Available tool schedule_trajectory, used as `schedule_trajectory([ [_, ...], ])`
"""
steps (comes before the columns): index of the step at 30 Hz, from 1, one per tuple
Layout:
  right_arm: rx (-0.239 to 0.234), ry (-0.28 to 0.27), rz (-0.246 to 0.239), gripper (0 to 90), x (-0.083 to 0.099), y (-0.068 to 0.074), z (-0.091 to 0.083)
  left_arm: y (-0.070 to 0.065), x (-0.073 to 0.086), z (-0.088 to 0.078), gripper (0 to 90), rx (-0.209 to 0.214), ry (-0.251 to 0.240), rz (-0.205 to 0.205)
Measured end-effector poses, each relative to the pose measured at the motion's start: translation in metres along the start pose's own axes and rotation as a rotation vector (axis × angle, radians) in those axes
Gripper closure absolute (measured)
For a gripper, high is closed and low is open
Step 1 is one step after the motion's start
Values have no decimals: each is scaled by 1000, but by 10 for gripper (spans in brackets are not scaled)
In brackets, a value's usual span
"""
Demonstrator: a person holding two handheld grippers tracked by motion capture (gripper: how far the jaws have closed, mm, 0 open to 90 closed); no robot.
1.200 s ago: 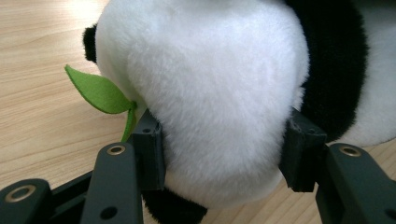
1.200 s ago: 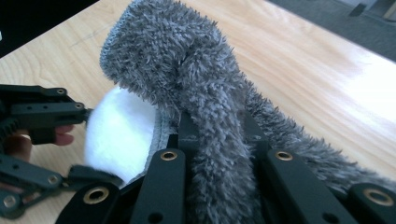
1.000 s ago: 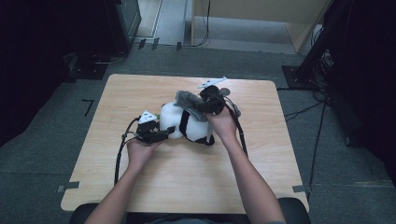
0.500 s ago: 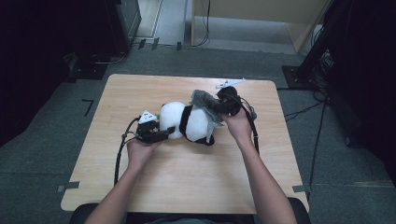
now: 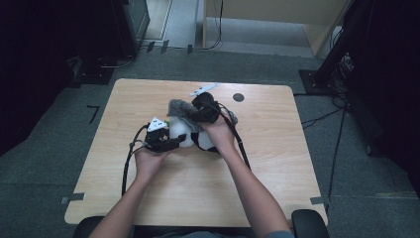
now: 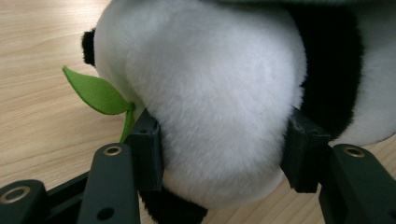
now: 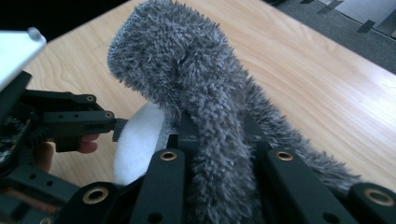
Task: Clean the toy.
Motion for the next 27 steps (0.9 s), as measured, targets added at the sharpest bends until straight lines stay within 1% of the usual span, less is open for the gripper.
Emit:
schedule_trajectory([
  [2, 8, 12, -10, 763, 2, 5, 7, 1, 0, 0, 421, 0, 2, -8],
  [4, 8, 8, -4, 763, 4, 5, 9, 2, 1, 0, 420, 1, 1, -11],
  [6, 2, 5, -2, 762, 7, 3, 9, 1, 1, 0, 417, -1, 3, -7],
  [10, 10, 3, -6, 760, 13, -1, 5, 1, 1, 0, 408, 1, 9, -13],
  [17, 24, -5, -11, 760, 24, -13, -9, 2, 1, 0, 405, 6, 9, -11],
  [22, 45, -19, -20, 760, 33, -25, -25, 3, 1, 0, 396, 13, 16, -24],
  [27, 66, -34, -13, 759, 46, -39, -44, 4, 1, 0, 393, 16, 17, -22],
])
Point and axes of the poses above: each handheld gripper's, and its own axes: z roughly forward along the jaws, x roughly out of its underside, y roughly to its left, the point moved 5 cm from there along z, roughly forward along the jaws, and after that the axes turned 13 degrees about x, right-handed, at the moved point
